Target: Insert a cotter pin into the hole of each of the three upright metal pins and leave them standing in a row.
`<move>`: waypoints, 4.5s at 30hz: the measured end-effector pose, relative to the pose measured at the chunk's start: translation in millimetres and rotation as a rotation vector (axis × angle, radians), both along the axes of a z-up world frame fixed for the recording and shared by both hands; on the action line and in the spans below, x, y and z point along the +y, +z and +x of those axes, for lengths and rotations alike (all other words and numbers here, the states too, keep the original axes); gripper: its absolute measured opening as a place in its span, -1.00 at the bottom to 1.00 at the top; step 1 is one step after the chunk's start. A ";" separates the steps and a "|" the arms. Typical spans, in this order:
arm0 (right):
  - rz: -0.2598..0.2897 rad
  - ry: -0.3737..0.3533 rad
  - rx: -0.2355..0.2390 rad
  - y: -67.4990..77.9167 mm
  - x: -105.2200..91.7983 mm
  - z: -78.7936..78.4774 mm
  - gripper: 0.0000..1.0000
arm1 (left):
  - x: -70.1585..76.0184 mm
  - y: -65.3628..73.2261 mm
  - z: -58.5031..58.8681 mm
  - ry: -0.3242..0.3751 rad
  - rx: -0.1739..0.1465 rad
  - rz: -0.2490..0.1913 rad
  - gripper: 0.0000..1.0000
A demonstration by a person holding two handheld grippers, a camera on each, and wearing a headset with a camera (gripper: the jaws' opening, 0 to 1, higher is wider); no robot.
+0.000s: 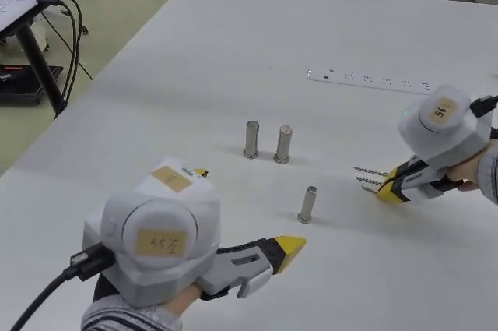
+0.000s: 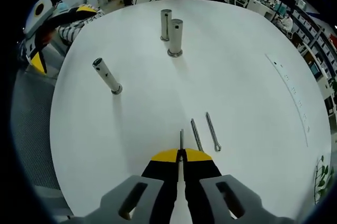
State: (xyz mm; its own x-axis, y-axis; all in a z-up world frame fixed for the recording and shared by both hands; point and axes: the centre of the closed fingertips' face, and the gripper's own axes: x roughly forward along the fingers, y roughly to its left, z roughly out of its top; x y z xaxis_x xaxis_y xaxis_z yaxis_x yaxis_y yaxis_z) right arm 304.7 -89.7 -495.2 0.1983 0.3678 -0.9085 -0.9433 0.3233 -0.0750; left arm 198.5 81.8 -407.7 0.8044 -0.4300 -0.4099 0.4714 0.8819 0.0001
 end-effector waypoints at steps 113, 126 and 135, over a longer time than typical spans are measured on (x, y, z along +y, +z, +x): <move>0.301 0.453 -0.203 78.0 98.4 -145.8 -0.97 | -71.6 8.2 -40.6 -0.336 0.132 -0.348 -1.00; 0.397 0.368 -0.043 76.7 87.6 -157.8 -1.00 | -85.2 13.0 -51.2 -0.440 0.104 -0.317 -1.00; 0.382 0.393 -0.046 75.0 84.6 -162.7 -1.00 | -87.1 9.8 -54.4 -0.462 0.108 -0.288 -1.00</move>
State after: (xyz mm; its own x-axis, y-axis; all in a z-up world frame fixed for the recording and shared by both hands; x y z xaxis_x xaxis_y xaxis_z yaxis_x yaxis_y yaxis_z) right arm 142.0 -5.1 -420.3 0.0159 0.7240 -0.6896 -0.9970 -0.0407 -0.0656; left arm 144.1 -5.3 -397.9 0.4653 -0.8353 -0.2930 0.7934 0.5403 -0.2804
